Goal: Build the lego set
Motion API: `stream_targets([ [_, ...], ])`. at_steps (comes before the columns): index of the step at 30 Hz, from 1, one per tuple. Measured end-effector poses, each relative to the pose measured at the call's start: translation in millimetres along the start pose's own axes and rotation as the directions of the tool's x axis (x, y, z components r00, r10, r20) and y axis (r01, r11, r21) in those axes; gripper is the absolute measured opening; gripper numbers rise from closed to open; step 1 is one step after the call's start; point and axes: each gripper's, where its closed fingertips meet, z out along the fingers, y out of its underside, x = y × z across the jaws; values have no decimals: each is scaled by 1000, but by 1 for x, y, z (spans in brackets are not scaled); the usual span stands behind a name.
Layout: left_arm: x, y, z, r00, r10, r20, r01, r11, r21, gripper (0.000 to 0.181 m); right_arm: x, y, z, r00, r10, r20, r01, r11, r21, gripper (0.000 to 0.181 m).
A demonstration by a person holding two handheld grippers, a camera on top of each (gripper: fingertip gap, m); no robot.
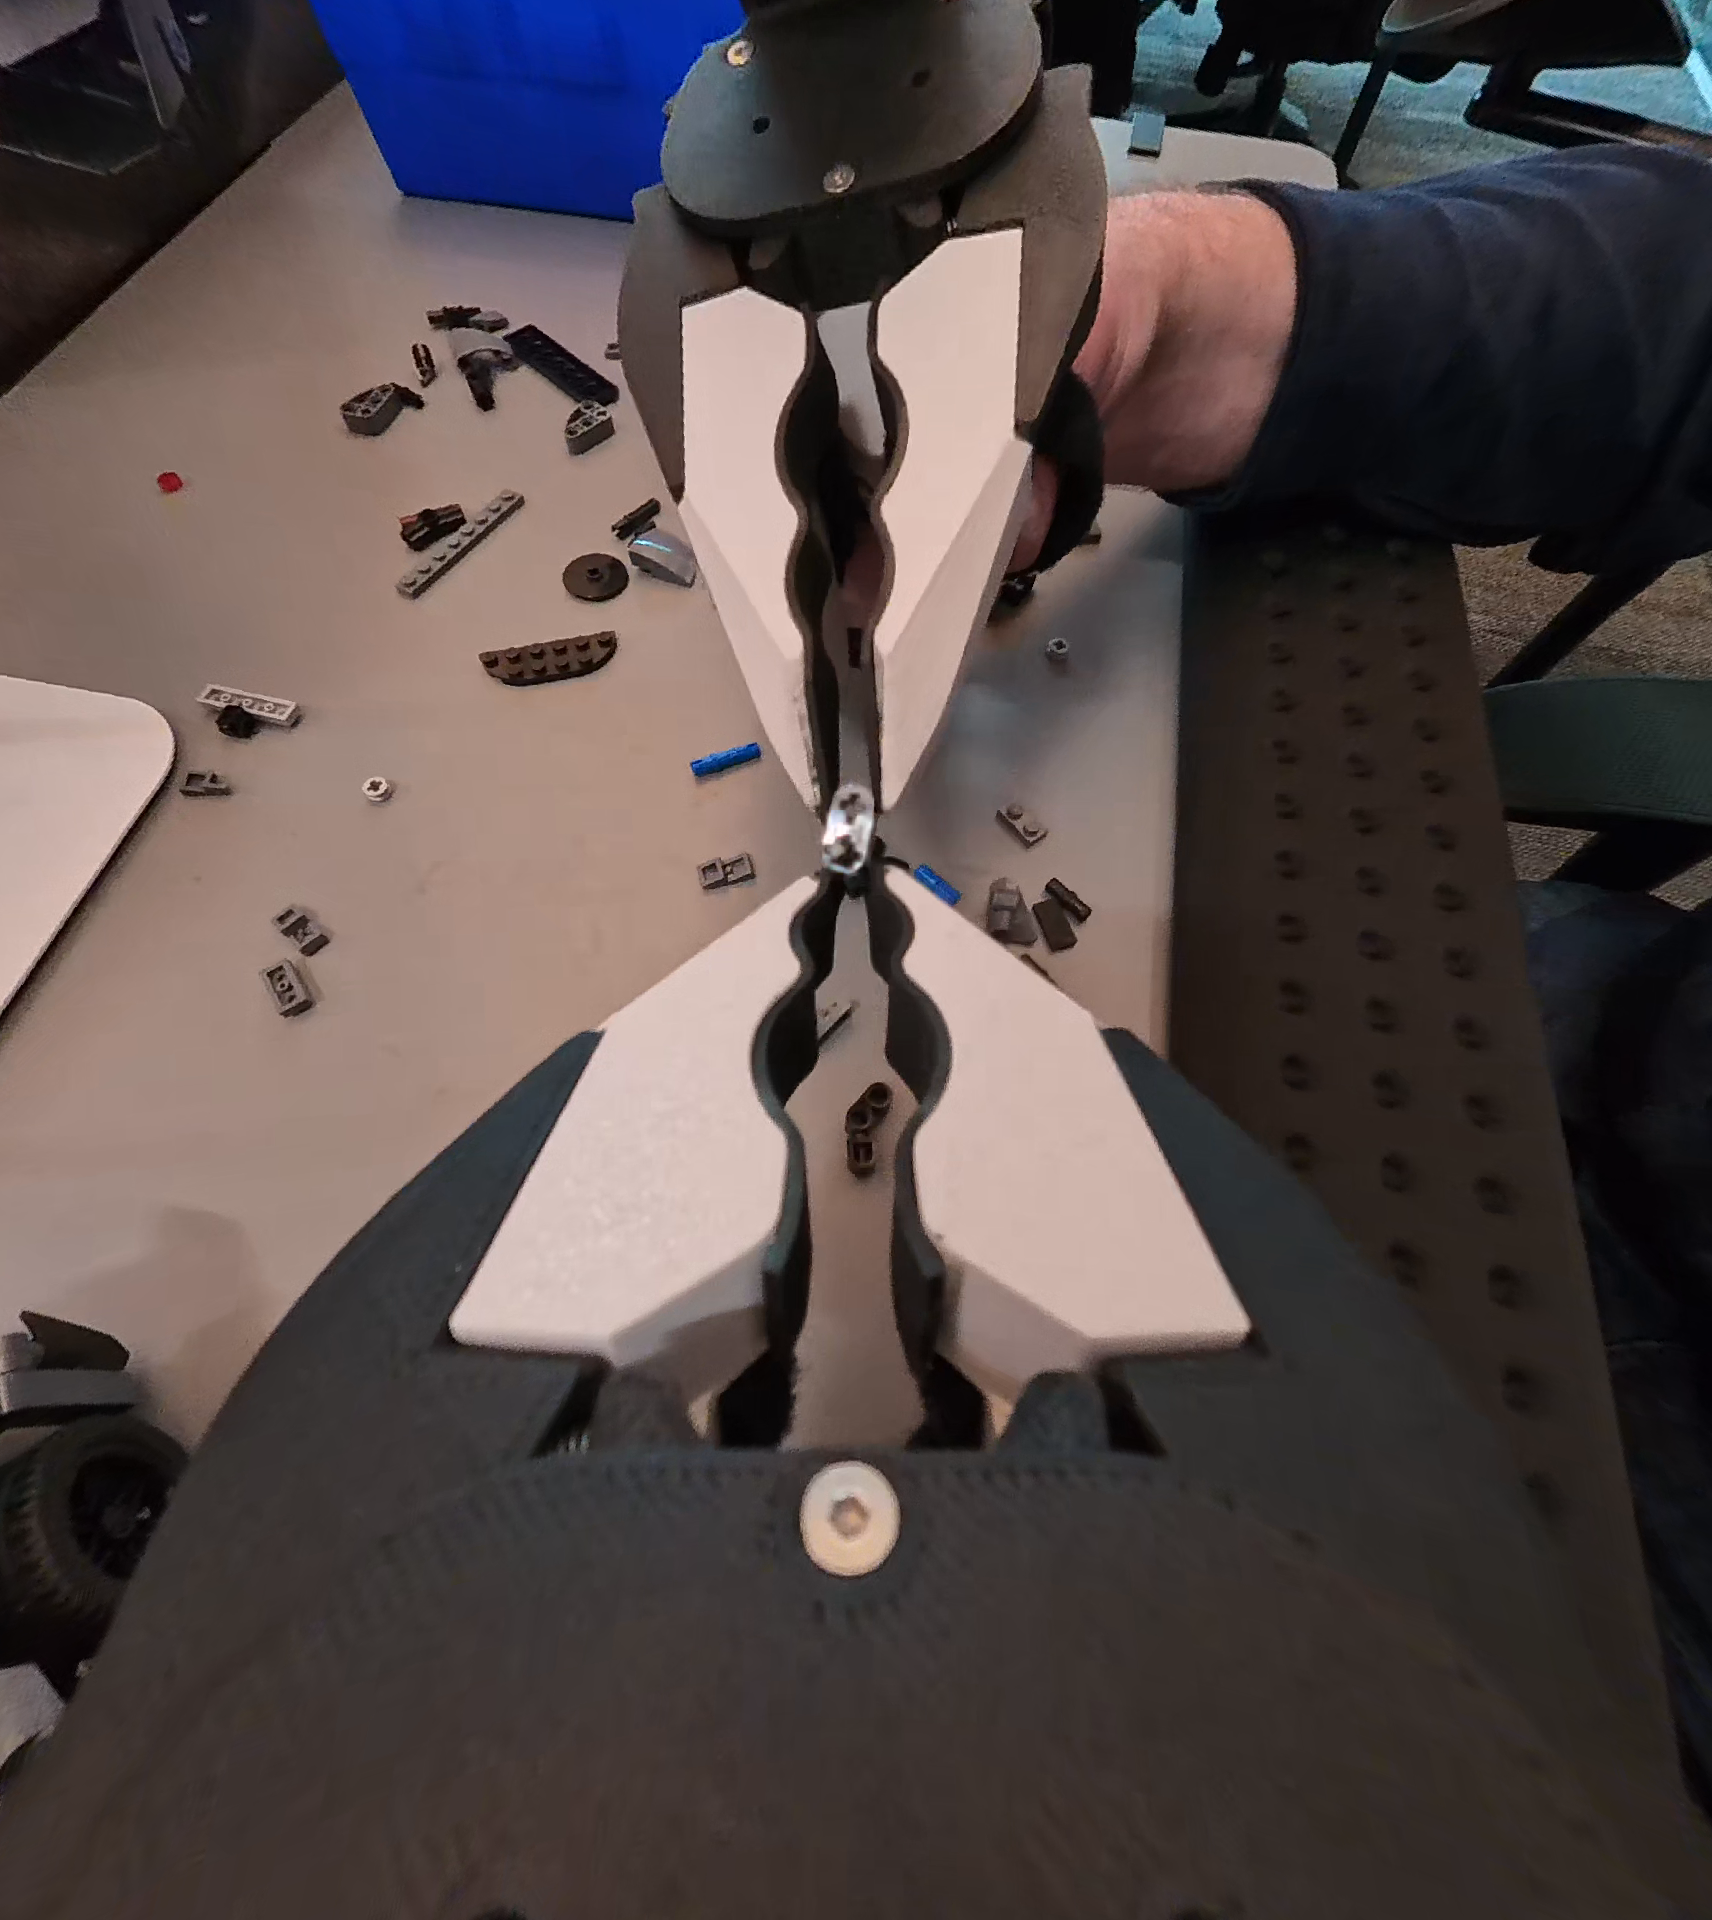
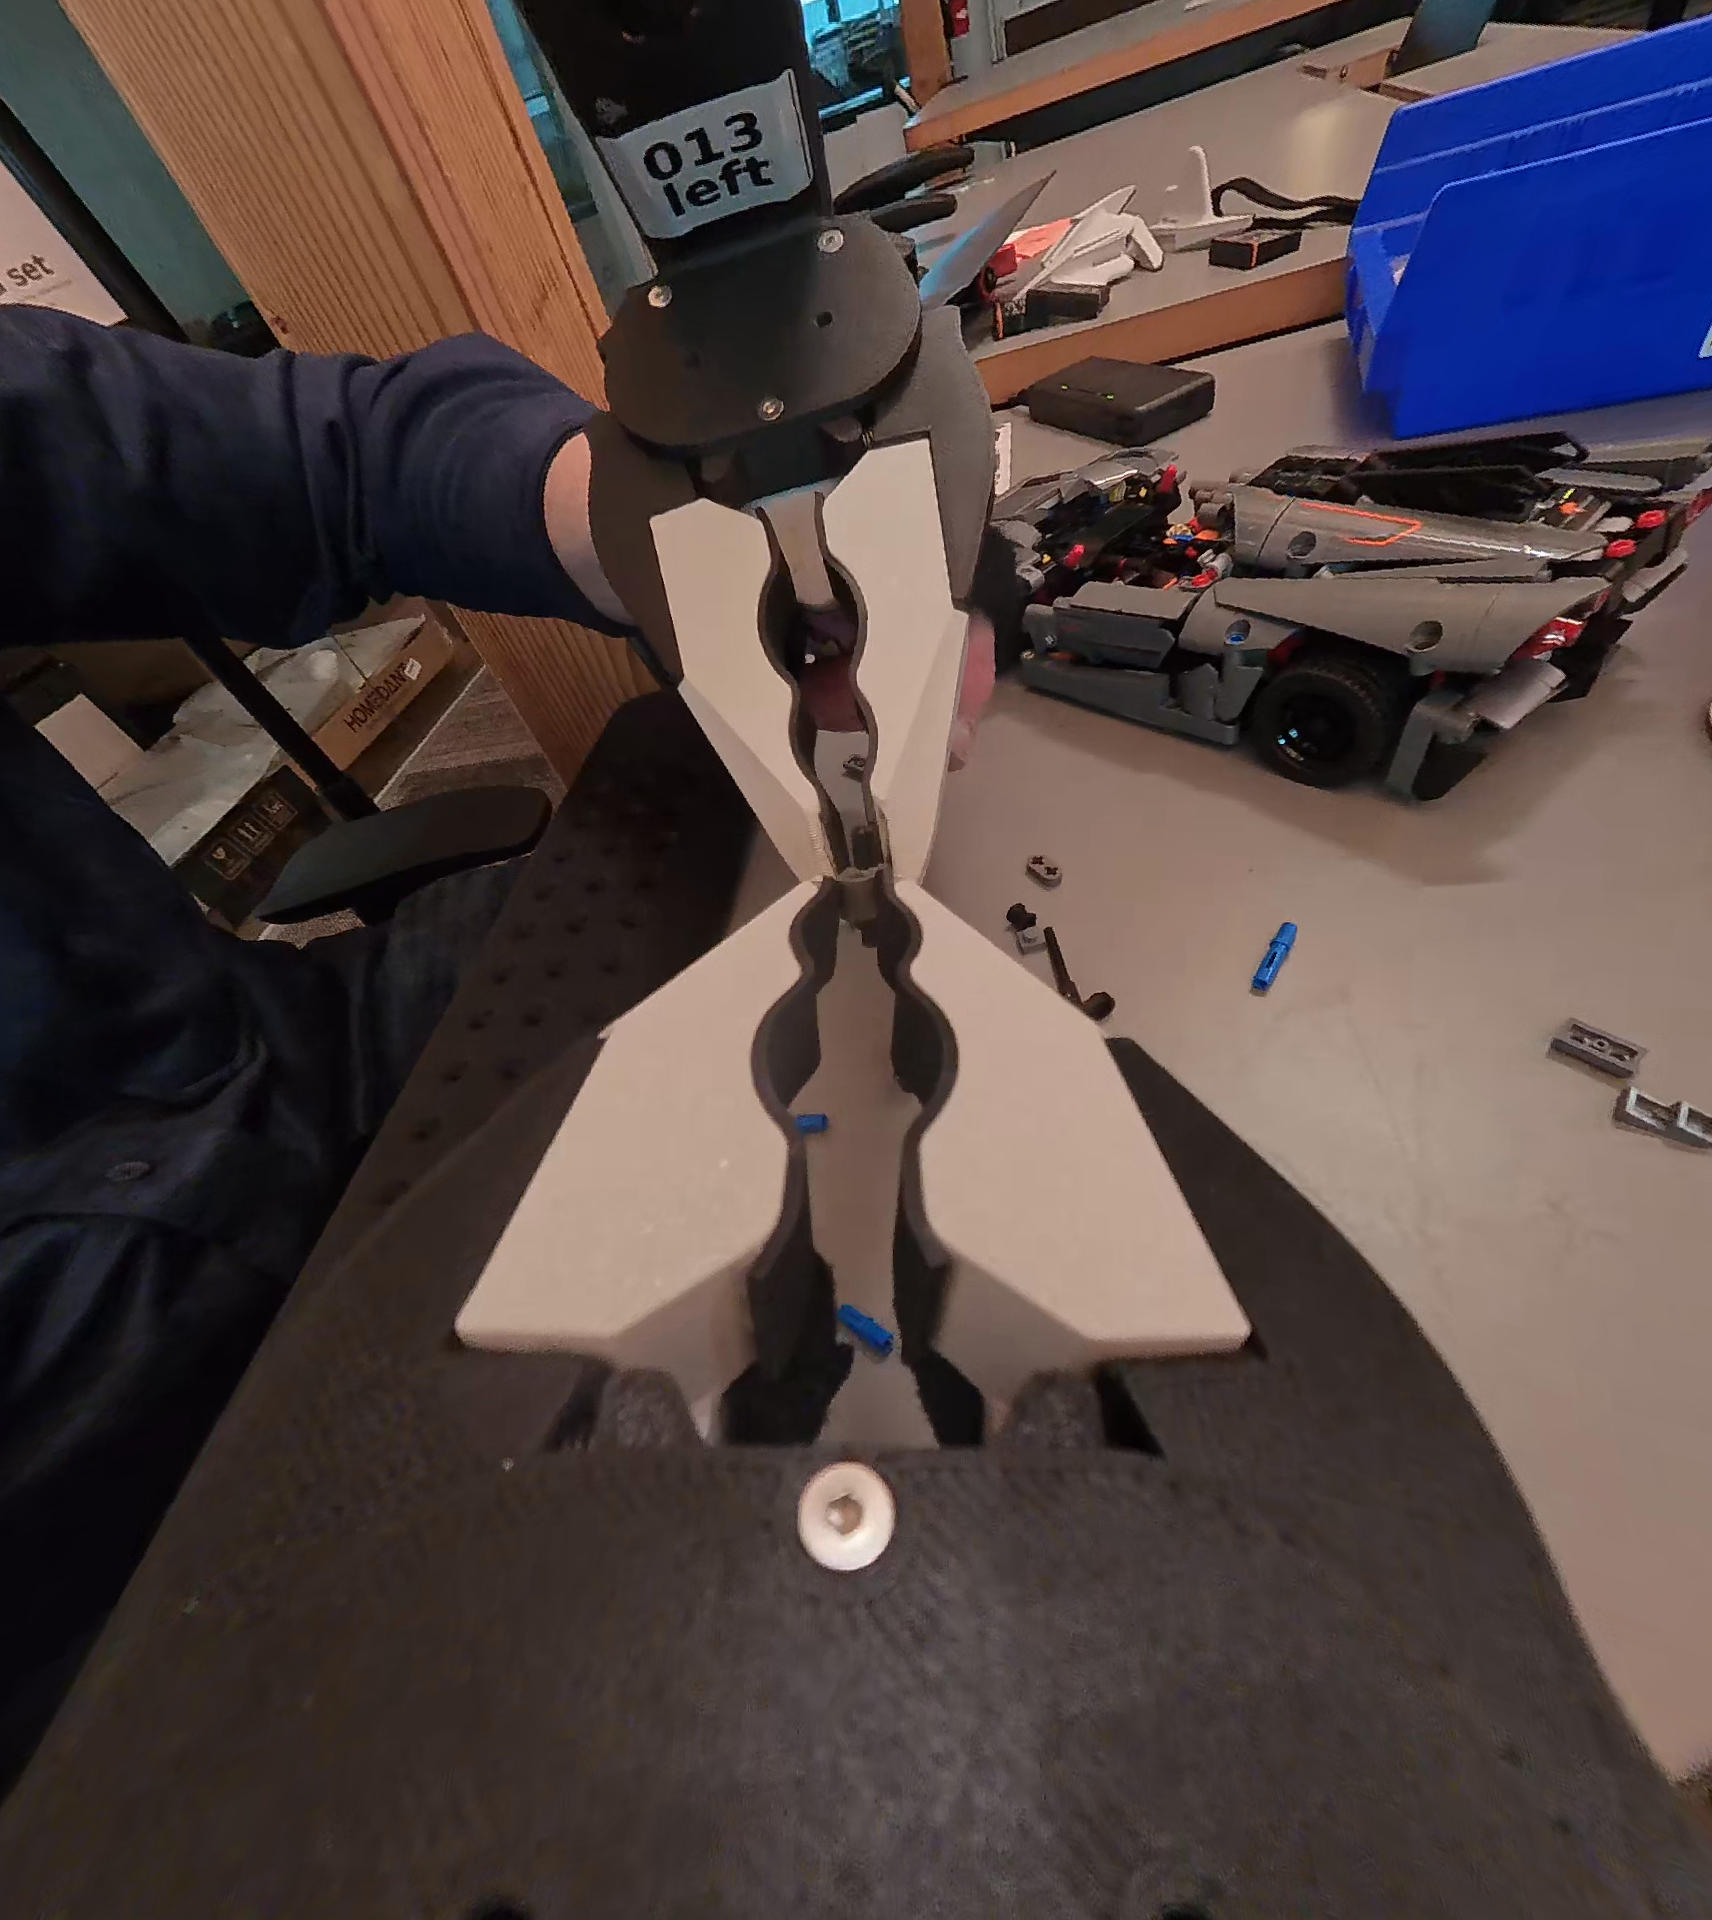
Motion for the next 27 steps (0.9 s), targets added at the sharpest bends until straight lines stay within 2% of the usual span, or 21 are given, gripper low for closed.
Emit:
stream_targets([
  [7, 3, -1, -1, 1000, 0, -19, 0, 1000, 10, 0, 1, -1, -1, 1000, 8, -2, -8, 1000, 9, 4],
  [13, -2, -1, -4, 999, 48, 19, -48, 999, -10, 2, -1, 0, -1, 1000, -11, 3, 11, 1000, -5, 4],
  [17, -2, -3, -8, 976, 201, 81, -196, 979, -58, 7, 0, 1, -2, 1000, -1, 1, 1, 1000, -11, 4],
  [20, 0, 1, -4, 958, 266, 106, -254, 961, -108, 7, 0, 5, 0, 1000, -14, -3, 14, 999, -35, 4],
  [27, -1, -6, -8, 976, 200, 92, -196, 979, -51, 8, 1, 13, 2, 999, -45, -16, 43, 995, -86, 4],
])
